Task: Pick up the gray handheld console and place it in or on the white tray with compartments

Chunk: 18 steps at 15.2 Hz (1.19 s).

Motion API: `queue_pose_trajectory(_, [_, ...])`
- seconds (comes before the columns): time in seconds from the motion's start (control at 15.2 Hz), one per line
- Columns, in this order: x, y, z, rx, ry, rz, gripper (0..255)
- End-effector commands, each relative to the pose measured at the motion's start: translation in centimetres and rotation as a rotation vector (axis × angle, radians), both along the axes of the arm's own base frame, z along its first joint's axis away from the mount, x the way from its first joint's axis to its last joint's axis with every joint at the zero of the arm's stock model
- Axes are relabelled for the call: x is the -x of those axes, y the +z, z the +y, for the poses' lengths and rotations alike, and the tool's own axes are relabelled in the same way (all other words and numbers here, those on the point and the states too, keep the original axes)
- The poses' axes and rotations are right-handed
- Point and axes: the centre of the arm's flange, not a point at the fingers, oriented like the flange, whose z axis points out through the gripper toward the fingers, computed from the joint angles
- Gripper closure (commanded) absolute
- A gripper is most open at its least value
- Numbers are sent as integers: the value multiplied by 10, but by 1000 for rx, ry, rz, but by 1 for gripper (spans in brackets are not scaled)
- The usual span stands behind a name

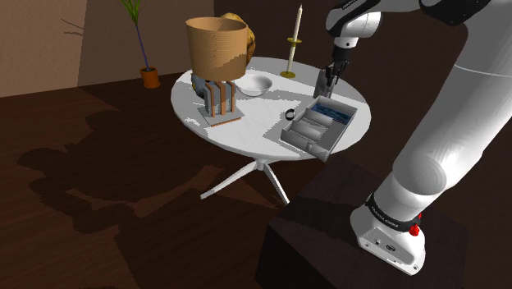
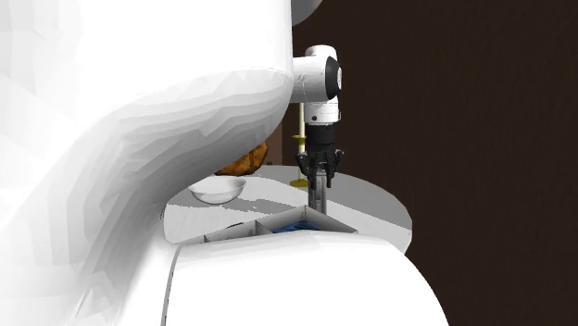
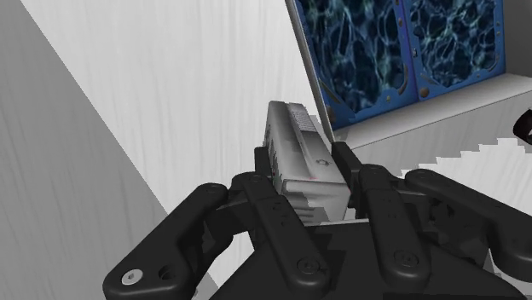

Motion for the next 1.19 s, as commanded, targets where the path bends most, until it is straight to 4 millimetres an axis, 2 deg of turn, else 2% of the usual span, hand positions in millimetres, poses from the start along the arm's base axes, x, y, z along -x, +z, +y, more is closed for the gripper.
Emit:
queue_pose_trajectory(0.0, [0,4,0,-1,1,1,255])
queue_pose_trajectory(1.12, [0,94,0,-1,1,1,255])
